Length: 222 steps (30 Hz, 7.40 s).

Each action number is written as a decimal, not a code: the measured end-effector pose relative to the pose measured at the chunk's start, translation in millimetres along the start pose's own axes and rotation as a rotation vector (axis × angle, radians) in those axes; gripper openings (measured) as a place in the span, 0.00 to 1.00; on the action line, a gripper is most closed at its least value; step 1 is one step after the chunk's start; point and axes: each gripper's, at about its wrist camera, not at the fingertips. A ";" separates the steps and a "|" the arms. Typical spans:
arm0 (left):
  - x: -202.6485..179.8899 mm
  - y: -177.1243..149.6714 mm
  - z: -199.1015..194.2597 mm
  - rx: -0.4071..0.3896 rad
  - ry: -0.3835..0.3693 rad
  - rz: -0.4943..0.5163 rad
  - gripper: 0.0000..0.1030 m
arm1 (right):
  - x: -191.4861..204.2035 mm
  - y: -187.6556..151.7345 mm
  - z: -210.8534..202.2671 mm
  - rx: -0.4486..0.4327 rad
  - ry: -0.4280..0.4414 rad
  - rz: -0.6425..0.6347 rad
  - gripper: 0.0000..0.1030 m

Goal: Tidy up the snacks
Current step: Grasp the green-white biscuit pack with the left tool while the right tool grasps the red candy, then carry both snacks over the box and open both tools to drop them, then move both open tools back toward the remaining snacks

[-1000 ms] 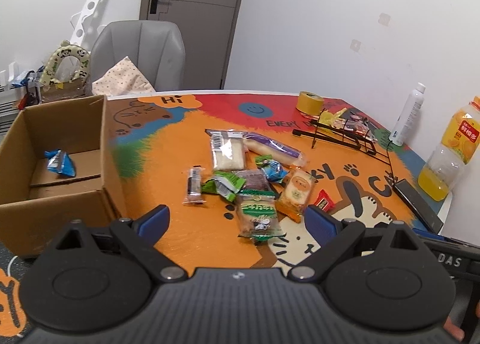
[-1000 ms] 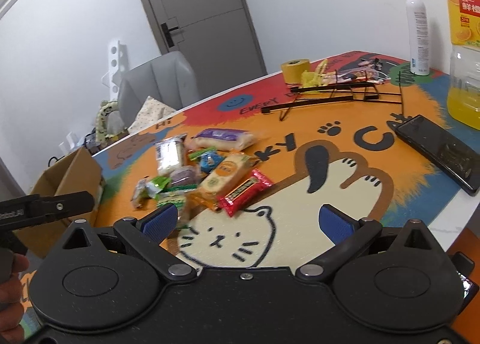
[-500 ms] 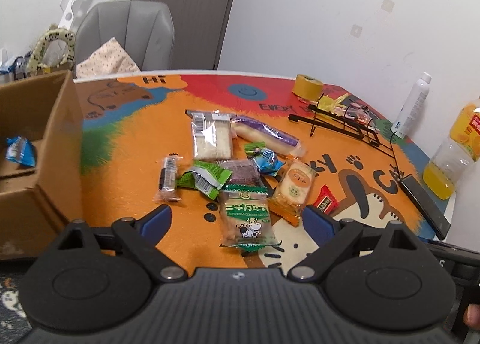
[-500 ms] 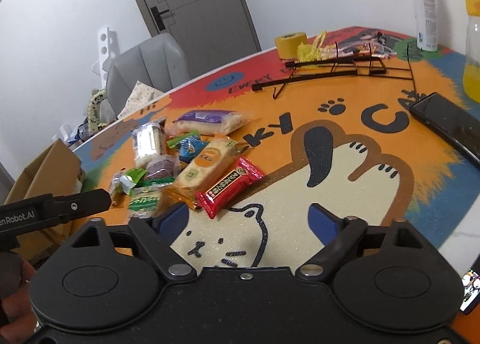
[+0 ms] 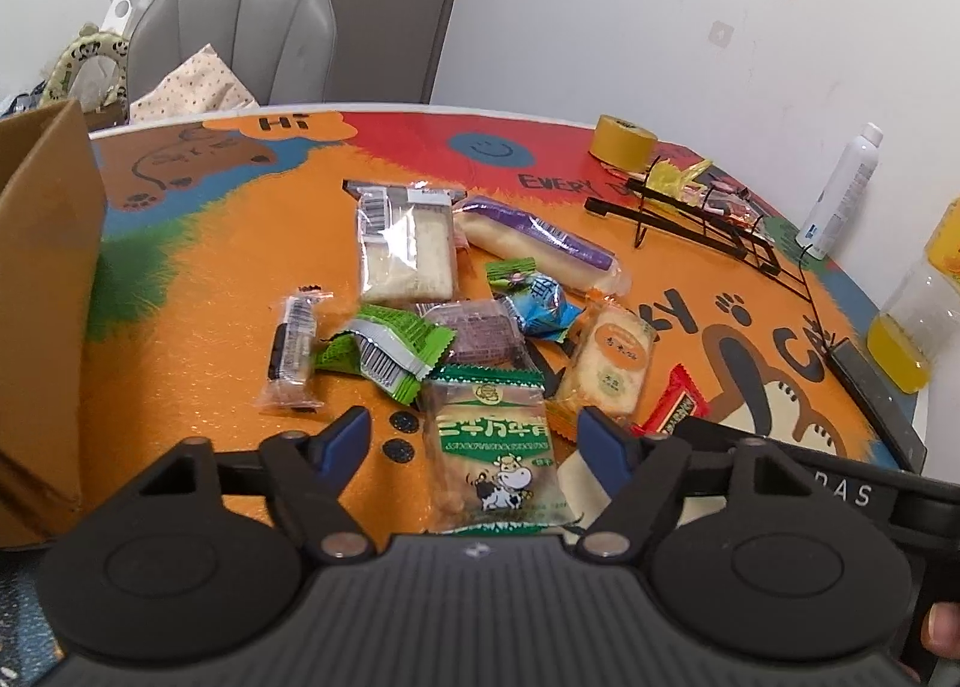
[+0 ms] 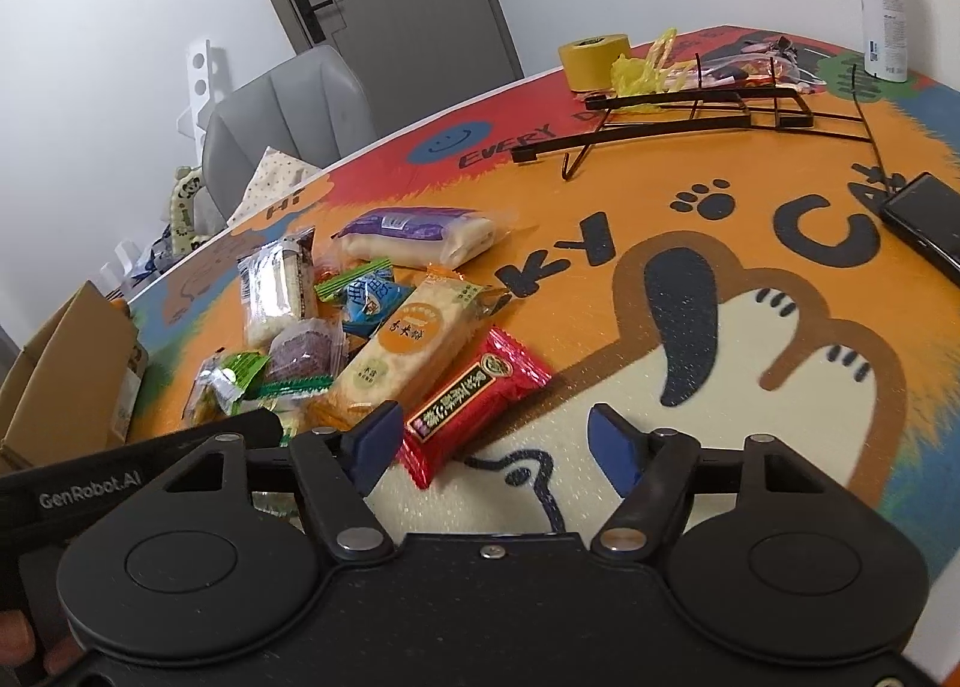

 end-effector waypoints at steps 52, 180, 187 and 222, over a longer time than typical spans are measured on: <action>22.2 14.4 -53.4 -0.085 0.015 0.041 0.45 | 39.6 -4.3 -13.6 0.044 -0.011 -0.095 0.33; 115.7 41.9 -126.9 -0.224 0.198 -0.157 0.91 | 109.4 23.0 -27.1 -0.057 0.147 -0.107 1.00; 90.5 42.2 -113.7 -0.207 0.158 -0.125 0.91 | 82.5 24.1 -29.5 -0.061 0.115 -0.080 1.00; 30.8 42.4 -16.1 -0.082 0.073 -0.021 0.78 | 38.1 7.8 26.2 0.069 0.073 0.032 0.51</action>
Point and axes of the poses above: each gripper's, at about its wrist camera, not at the fingertips, and z roughly the way its jaws point, x to its left, y to its top, and after that the axes turned 4 degrees about -x, right-handed
